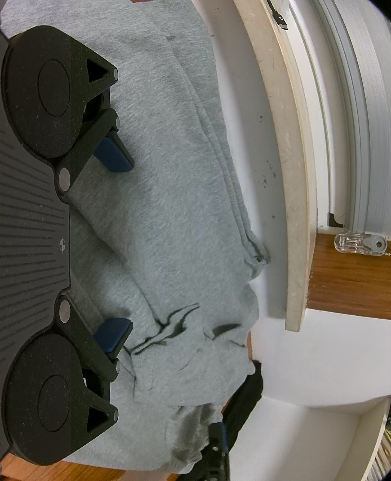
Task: Fold clothes
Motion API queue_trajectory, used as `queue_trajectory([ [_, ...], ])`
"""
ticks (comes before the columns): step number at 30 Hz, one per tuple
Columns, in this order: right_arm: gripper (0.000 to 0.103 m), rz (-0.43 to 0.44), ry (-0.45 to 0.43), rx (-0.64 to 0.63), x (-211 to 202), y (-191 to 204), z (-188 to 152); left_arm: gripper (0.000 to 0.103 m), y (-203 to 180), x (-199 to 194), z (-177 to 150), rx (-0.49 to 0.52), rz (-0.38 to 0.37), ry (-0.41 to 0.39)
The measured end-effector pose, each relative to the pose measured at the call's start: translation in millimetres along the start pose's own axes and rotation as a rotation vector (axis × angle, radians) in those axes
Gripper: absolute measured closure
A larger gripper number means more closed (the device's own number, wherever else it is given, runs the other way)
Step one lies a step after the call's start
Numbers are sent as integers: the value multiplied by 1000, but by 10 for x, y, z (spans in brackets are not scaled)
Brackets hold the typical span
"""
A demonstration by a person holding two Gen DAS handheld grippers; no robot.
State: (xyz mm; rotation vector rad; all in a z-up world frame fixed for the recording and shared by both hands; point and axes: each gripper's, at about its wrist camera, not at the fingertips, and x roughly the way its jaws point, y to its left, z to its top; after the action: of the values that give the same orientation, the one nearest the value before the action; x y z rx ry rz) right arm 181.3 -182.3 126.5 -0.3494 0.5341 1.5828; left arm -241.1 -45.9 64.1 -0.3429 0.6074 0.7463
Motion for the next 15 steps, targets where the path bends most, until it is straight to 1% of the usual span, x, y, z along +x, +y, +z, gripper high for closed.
queue_trajectory([
  [3,62,-52,26,-42,23,-54,-128,0,9,-5,1,-6,1,-4],
  [4,61,-66,39,-59,33,-75,-166,3,13,-16,0,-11,0,-12],
  [5,61,-80,46,-75,28,-97,-201,14,19,-42,1,-20,-8,-31],
  [6,61,-93,51,-90,19,-119,-236,21,20,-77,12,-24,-30,-58],
  [7,58,-99,52,-98,18,-135,-262,33,-1,-109,34,-21,-51,-81],
  [8,54,-104,53,-104,19,-150,-285,37,-45,-116,72,-12,-62,-89],
  [9,53,-105,51,-99,24,-171,-304,37,-102,-108,120,1,-72,-88],
  [11,53,-105,48,-85,36,-217,-338,49,-241,-73,213,27,-93,-88],
  [13,53,-112,48,-72,48,-234,-358,49,-387,48,304,47,-105,-66],
  [14,53,-114,45,-63,51,-239,-354,47,-459,123,350,56,-109,-50],
  [15,53,-115,40,-58,51,-242,-359,42,-532,197,395,66,-114,-35],
])
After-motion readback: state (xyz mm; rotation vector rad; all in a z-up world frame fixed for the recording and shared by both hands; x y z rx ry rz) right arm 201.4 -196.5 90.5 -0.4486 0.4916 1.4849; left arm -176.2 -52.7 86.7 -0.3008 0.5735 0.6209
